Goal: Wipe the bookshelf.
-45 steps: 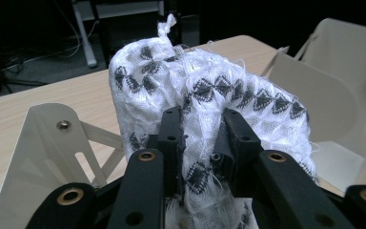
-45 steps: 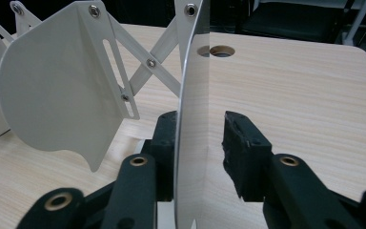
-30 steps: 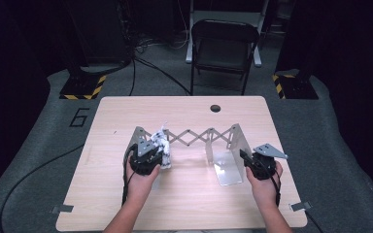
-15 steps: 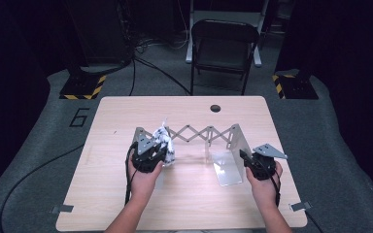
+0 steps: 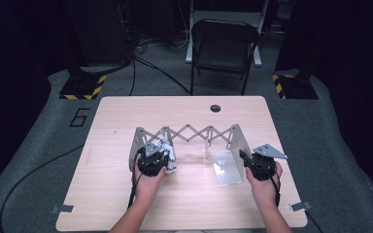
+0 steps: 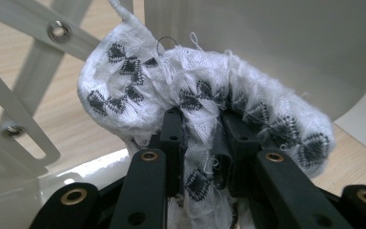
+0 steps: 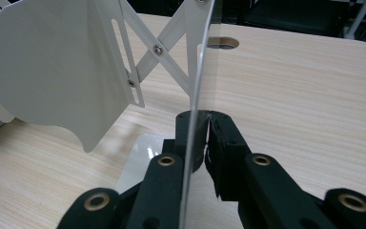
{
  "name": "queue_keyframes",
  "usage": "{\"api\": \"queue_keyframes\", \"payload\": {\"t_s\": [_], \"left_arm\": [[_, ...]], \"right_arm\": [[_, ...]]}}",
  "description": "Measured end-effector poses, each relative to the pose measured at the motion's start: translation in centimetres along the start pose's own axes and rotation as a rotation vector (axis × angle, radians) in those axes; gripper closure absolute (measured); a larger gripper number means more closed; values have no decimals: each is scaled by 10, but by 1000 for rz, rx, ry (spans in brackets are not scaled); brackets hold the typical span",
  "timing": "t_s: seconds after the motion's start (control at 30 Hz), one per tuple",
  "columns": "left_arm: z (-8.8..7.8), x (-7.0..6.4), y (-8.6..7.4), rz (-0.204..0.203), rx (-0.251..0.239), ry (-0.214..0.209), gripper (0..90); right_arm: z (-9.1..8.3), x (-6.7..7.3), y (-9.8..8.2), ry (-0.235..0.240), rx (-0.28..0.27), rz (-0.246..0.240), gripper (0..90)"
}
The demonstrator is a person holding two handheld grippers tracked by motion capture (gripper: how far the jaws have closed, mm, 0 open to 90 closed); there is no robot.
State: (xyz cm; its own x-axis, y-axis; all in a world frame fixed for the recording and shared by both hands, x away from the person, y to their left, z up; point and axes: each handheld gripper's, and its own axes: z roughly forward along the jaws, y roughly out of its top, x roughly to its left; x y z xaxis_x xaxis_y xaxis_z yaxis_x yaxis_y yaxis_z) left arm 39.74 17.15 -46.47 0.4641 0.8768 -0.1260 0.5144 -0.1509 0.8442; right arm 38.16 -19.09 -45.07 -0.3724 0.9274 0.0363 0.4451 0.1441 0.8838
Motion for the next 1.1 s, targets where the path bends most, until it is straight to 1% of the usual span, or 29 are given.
{"api": "queue_keyframes", "payload": {"t_s": [0.03, 0.07, 0.1, 0.13, 0.17, 0.2, 0.3, 0.37, 0.4, 0.43, 0.5, 0.53, 0.57, 0.6, 0.63, 0.67, 0.7, 0.73, 0.77, 0.8, 0.83, 0.87, 0.9, 0.93, 0.97, 1.0, 1.03, 1.07, 1.1], "left_arm": [[0, 0, 0, 0, 0, 0, 737], [-12, -2, 11, -13, -84, 3, 737], [-19, -4, 17, 0, -110, 3, 737], [-24, -6, 22, 12, -134, 4, 737], [-24, -6, 22, 12, -134, 4, 737], [-27, -8, 29, 33, -144, 17, 736], [-22, -6, 28, 24, -135, 14, 736], [-15, -4, 22, 6, -105, 19, 736], [-9, -3, 17, 9, -81, 22, 736], [-1, -1, 8, 3, -36, 21, 735], [7, 2, -1, -11, 22, 6, 734], [7, 2, -1, -11, 22, 6, 734], [11, 1, -7, -24, 45, -5, 734], [9, 0, -7, -25, 45, -8, 734], [6, 0, -6, -15, 43, -13, 735], [2, -2, -4, -17, 35, -25, 735], [2, -2, -4, -17, 35, -25, 735], [-9, -6, 4, -4, -9, -33, 735], [-9, -6, 4, -4, -9, -33, 735], [-17, -9, 11, 14, -35, -36, 734], [-26, -12, 20, 28, -84, -35, 733], [-31, -14, 24, 35, -102, -39, 732], [-31, -14, 24, 35, -102, -39, 731], [-36, -16, 27, 42, -121, -39, 730], [-34, -16, 26, 50, -121, -38, 730], [-32, -16, 23, 40, -121, -41, 729], [-29, -15, 19, 39, -111, -41, 729], [-29, -15, 19, 39, -111, -41, 729], [-24, -14, 13, 24, -84, -48, 729]], "right_arm": [[0, 0, 0, 0, 2, 1, 828], [0, 0, 0, 3, 1, 1, 828], [0, 0, 0, 4, 2, 6, 828], [0, 0, 0, 5, 3, 5, 828], [0, 0, 0, 5, 3, 5, 828], [0, 0, 0, 2, 0, 4, 827], [0, 0, -1, 1, -5, 3, 826], [-1, 0, -1, 3, -6, 0, 822], [-1, 0, -1, 3, -4, 0, 820], [-1, 0, -1, 6, -5, -4, 816], [-1, 1, -2, 12, -11, 0, 801], [0, 1, -2, 16, -17, 0, 792], [0, 1, -3, 14, -20, -3, 783], [0, 1, -3, 16, -19, -7, 774], [0, 1, -3, 19, -15, -4, 769], [0, 1, -3, 20, -18, 6, 765], [0, 1, -3, 20, -18, 6, 765], [0, 0, -4, 23, -19, 8, 755], [0, 0, -5, 24, -19, 9, 751], [0, 1, -5, 23, -18, 13, 744], [0, 1, -5, 30, -15, 12, 738], [1, 1, -6, 30, -16, 11, 732], [1, 1, -6, 30, -16, 11, 732], [1, 2, -6, 35, -16, 12, 720], [1, 2, -6, 34, -16, 11, 717], [1, 2, -6, 37, -16, 9, 714], [1, 2, -6, 37, -15, 7, 713], [1, 2, -6, 37, -15, 7, 713], [2, 2, -6, 39, -16, 11, 711]]}}
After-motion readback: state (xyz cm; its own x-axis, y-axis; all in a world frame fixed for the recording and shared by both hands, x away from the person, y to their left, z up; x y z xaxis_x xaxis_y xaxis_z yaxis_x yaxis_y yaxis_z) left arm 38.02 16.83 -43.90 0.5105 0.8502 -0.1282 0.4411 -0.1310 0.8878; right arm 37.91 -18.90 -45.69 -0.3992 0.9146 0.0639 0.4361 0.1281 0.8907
